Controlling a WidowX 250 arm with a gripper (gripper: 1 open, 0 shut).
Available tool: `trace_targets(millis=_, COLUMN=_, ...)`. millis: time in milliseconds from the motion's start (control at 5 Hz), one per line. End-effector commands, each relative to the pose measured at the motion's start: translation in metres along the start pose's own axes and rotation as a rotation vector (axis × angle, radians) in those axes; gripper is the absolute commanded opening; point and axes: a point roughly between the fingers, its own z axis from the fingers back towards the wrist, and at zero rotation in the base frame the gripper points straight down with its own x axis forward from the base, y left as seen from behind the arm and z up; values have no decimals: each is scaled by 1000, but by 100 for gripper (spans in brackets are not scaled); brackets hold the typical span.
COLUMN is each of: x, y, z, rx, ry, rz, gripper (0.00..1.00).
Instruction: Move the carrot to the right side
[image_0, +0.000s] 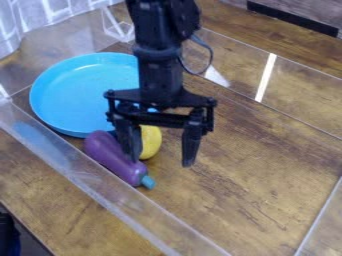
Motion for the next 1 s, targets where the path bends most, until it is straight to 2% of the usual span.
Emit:
trace_targets(millis=0, x=10, y=-4, z=10, rx=-50, ry=-72, rz=42, gripper=100)
trace_targets(millis=400, x=18, y=7, z=9, rx=-64, ry=-79, rz=42, gripper=100)
trace_targets(millis=800, x=30, y=7, z=-6, rx=-102, ry=-127, rz=228, gripper=100)
